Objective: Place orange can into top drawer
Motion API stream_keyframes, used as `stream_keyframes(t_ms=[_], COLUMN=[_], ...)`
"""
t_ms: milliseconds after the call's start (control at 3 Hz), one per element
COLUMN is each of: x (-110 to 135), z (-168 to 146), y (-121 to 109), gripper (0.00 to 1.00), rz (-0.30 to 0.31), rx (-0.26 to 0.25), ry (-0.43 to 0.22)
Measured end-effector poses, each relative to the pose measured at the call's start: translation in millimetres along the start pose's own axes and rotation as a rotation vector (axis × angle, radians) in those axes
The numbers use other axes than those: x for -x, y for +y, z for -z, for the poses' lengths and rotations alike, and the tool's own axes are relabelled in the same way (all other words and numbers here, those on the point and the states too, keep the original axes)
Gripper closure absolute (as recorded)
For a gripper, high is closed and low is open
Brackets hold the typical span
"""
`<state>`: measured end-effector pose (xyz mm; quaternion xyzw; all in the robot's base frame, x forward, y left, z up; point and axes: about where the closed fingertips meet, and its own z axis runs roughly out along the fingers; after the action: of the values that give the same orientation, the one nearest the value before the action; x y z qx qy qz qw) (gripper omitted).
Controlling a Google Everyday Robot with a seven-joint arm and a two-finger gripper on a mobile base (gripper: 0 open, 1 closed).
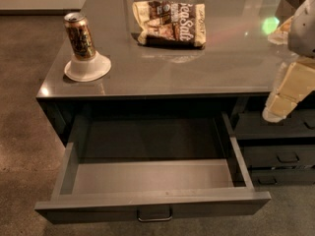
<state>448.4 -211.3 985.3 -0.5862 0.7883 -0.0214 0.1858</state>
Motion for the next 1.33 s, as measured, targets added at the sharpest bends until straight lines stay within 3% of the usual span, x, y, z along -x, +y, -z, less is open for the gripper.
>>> stream_keyframes(t_ms=[333,667,1000,1333], x=[27,80,156,172], z=[-3,-2,14,24], y=[-26,-50,-48,-50], gripper=[0.00,0.00,0.00,0.00], rz=[-0.124,-0.256,-0.336,-0.343], rx=[0.020,0.082,0.156,0.153], ry=[-0.140,-0.364,-0.597,-0.653])
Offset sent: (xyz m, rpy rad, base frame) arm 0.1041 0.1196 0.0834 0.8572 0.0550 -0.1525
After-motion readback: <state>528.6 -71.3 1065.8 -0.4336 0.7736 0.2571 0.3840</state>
